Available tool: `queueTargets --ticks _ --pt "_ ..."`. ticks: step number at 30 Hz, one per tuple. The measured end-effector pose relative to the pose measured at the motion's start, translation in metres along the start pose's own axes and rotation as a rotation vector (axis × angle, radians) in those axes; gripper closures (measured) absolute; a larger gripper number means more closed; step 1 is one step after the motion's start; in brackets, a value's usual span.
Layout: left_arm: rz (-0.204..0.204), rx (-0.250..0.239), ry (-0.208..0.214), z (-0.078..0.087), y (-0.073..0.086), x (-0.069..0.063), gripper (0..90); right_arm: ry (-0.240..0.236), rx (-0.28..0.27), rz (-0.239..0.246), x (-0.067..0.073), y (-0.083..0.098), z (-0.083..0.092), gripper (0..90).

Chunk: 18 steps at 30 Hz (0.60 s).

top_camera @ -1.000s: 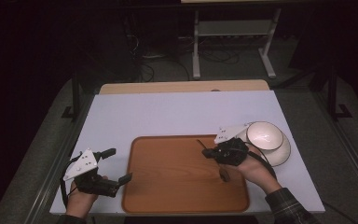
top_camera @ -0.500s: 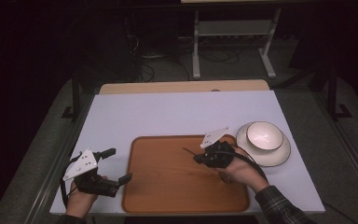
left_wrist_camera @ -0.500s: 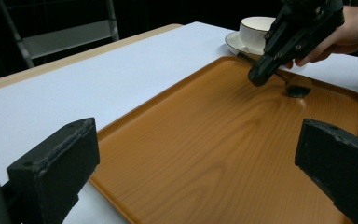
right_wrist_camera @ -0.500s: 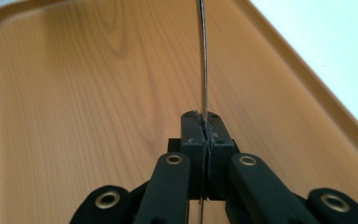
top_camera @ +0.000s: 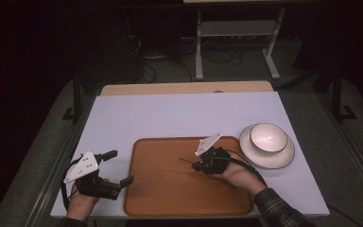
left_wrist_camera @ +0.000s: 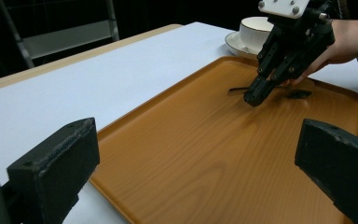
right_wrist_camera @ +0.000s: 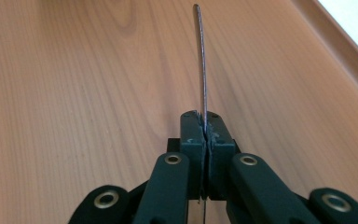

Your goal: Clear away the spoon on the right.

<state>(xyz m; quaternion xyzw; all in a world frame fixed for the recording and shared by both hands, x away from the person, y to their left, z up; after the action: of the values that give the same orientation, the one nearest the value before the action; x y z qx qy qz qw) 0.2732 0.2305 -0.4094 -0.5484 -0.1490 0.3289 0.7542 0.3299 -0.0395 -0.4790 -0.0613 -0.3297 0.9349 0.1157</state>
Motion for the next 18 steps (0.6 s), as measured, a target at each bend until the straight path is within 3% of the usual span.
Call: queueTargets --ticks 11,14,18 --pt "-0.001 0.001 0.000 0.0001 0.0001 0.0000 0.0 -0.005 0.025 0.004 0.0004 0.0035 -0.0061 75.9" --pt "0.001 0.001 0.001 -0.0001 0.0001 -0.0001 0.0 -0.001 0.026 -0.002 0.0000 0.0037 -0.0065 65.1" --pt "0.001 0.000 0.000 -0.0004 0.0000 0.0000 0.0 0.015 0.018 -0.016 -0.0011 0.0036 -0.0065 39.4"
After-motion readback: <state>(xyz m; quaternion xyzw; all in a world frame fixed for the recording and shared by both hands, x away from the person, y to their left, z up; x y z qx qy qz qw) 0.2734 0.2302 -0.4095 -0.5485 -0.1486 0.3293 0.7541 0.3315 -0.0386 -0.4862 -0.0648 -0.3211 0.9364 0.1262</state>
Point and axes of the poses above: each handheld gripper's, and its own axes: z roughly backward along the jaws, y roughly out of its underside, x roughly to its left, the point moved 7 cm from there along -z, roughly forward along the jaws, and after that the axes turned 8 degrees about z, right-handed, at the moved point
